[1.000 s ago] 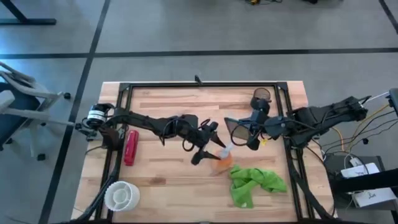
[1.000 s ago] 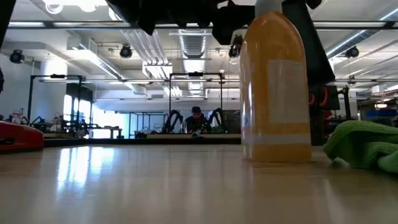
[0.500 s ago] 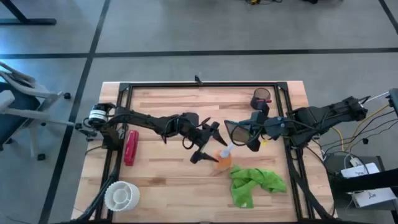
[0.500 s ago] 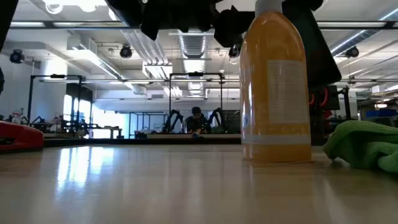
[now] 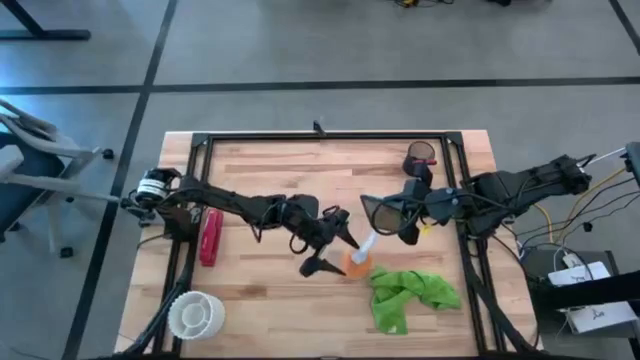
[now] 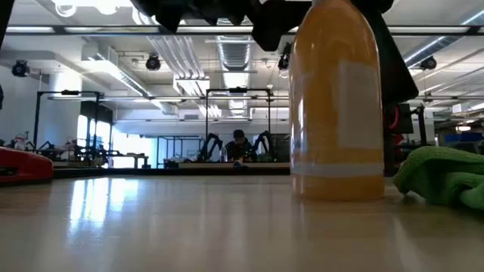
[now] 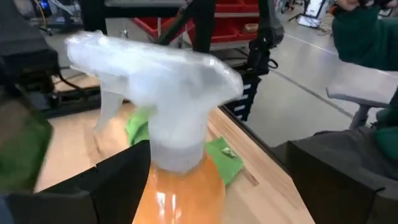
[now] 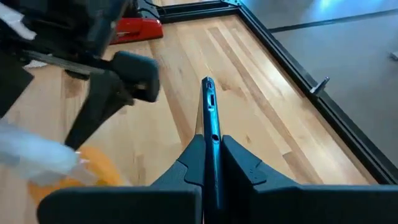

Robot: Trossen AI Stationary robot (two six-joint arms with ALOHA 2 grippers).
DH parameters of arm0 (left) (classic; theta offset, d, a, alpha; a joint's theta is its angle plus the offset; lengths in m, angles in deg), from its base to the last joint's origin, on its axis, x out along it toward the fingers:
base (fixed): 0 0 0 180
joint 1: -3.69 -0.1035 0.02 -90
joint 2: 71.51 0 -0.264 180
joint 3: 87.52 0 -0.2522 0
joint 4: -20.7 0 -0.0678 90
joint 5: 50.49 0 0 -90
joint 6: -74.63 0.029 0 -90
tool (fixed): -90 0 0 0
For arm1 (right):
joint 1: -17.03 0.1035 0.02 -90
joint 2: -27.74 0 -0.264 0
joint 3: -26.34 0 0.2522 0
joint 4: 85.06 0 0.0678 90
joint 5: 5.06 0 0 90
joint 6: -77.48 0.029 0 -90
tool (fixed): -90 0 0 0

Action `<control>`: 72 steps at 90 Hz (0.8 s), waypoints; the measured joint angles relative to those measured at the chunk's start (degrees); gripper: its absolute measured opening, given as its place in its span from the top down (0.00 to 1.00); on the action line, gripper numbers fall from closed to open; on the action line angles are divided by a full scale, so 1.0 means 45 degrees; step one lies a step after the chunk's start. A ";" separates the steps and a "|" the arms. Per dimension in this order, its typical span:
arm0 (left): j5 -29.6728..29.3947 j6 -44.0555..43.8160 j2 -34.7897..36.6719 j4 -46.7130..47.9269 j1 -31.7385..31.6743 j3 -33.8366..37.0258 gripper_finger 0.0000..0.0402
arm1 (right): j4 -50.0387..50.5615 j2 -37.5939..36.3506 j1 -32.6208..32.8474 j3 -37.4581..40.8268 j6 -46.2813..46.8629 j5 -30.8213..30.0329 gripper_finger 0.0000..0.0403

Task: Apply microfiber cloth
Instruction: Spray the front screen of the blue cellphone with the yellow spray bottle

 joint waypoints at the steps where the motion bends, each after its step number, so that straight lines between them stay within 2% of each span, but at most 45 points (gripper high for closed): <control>1: -0.0022 -0.0017 0.0003 0.0035 0.0019 0.0000 0.13 | 0.0000 0.0000 0.0003 0.0000 -0.0003 0.0000 0.98; 23: -0.1349 0.0119 0.0350 0.0633 0.0096 0.0005 0.13 | 0.0019 0.0000 0.0004 0.0000 -0.0033 0.0090 0.98; 34: -0.1266 0.0566 0.0303 0.0059 0.0048 0.0005 0.13 | 0.0055 0.0000 0.0004 0.0000 -0.0072 0.0083 0.98; 45: -0.0380 0.0558 0.0210 -0.0530 0.0014 0.0005 0.13 | 0.0189 0.0000 -0.0001 0.0000 -0.0048 0.0078 0.98; 72: -0.0345 0.0875 -0.0267 -0.1245 -0.0266 -0.0005 0.13 | 0.0180 0.0000 -0.0001 0.0000 -0.0023 0.0073 0.98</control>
